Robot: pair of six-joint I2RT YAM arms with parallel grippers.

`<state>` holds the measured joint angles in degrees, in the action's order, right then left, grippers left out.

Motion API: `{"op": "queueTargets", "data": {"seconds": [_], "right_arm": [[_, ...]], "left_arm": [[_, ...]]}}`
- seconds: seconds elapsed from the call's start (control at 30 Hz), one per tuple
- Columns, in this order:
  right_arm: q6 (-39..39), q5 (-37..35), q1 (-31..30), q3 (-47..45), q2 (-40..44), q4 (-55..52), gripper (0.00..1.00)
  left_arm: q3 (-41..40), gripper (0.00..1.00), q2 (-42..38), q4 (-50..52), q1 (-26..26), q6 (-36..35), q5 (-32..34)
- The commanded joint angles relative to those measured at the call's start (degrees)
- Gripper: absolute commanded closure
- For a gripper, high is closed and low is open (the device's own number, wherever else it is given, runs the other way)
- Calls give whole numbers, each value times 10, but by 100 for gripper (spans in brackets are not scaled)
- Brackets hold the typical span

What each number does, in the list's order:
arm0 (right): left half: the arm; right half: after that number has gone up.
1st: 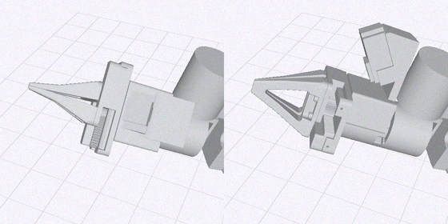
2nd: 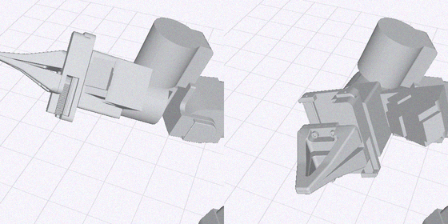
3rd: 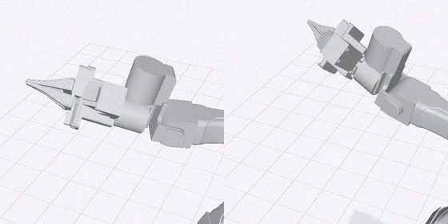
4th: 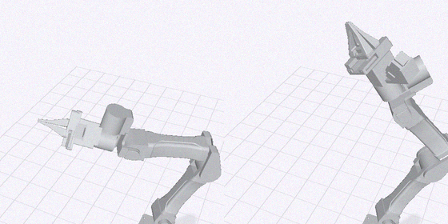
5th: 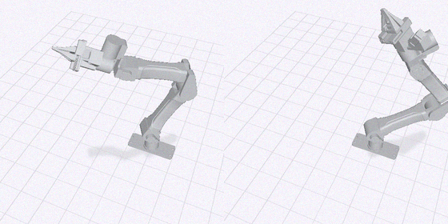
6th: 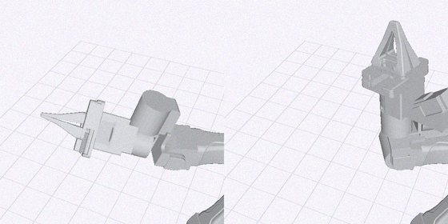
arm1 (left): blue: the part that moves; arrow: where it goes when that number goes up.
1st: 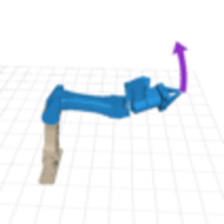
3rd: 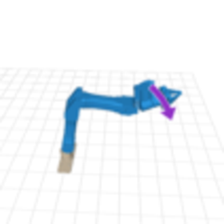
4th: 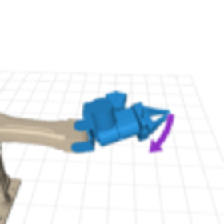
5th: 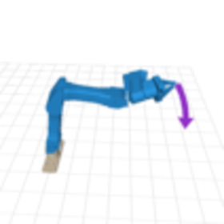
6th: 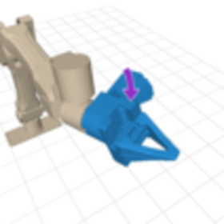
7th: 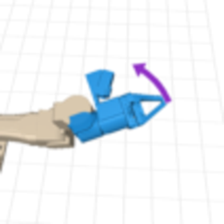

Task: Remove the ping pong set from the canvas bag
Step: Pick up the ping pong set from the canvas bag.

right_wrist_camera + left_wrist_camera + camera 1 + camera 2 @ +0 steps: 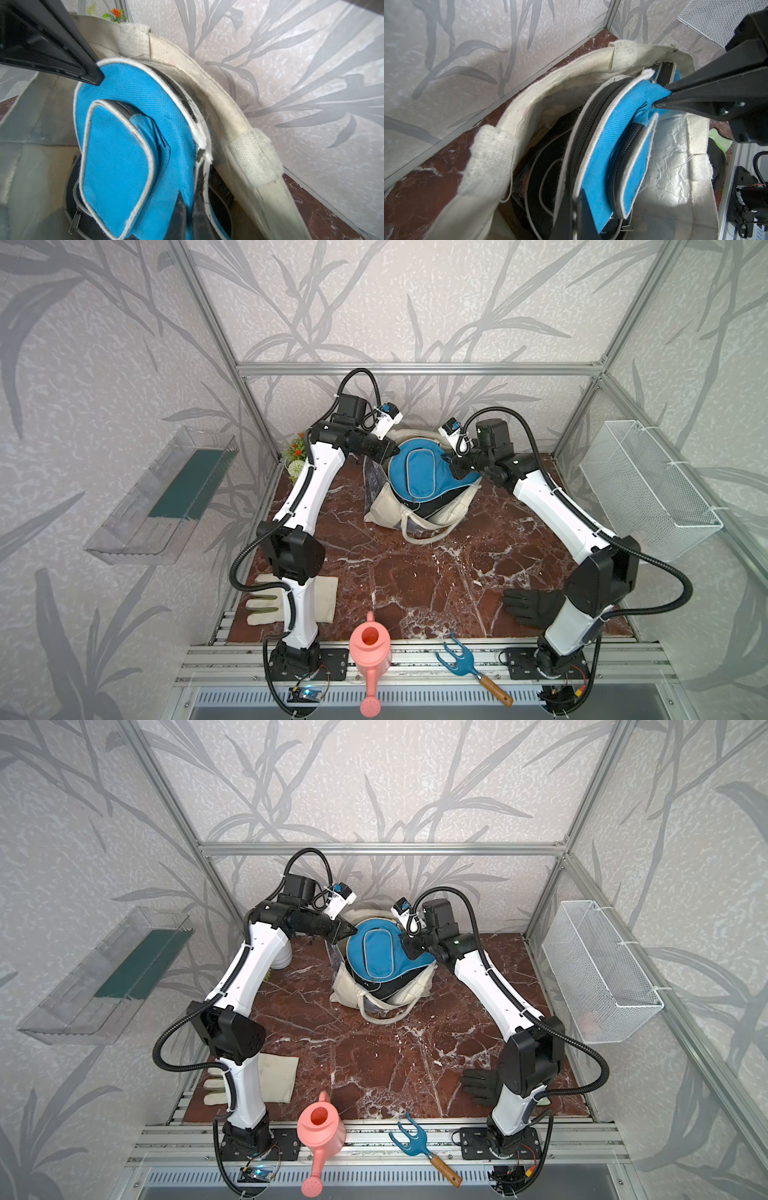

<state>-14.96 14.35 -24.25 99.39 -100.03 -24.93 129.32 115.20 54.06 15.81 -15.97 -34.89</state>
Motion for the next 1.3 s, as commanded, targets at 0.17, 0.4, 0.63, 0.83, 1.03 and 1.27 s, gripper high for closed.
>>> {"op": "queueTargets", "data": {"seconds": [0.17, 0.4, 0.63, 0.83, 1.03, 1.27], "right_arm": [[-47, 155, 35, 87, 26, -100, 32], [-113, 212, 45, 205, -46, -256, 28], [-147, 220, 45, 313, -125, -350, 23], [-172, 222, 45, 438, -205, -433, 15], [-180, 230, 46, 538, -262, -482, 12], [-182, 256, 56, 554, -280, -478, 6]], "left_arm": [[-108, 100, -84, -113, 19, -67, -11], [-106, 100, -86, -127, 20, -98, -7], [-104, 100, -88, -134, 19, -136, -3], [-101, 100, -94, -128, 18, -164, 0], [-91, 100, -88, -102, 13, -189, -9], [-92, 100, -89, -99, 7, -198, -32]]}}
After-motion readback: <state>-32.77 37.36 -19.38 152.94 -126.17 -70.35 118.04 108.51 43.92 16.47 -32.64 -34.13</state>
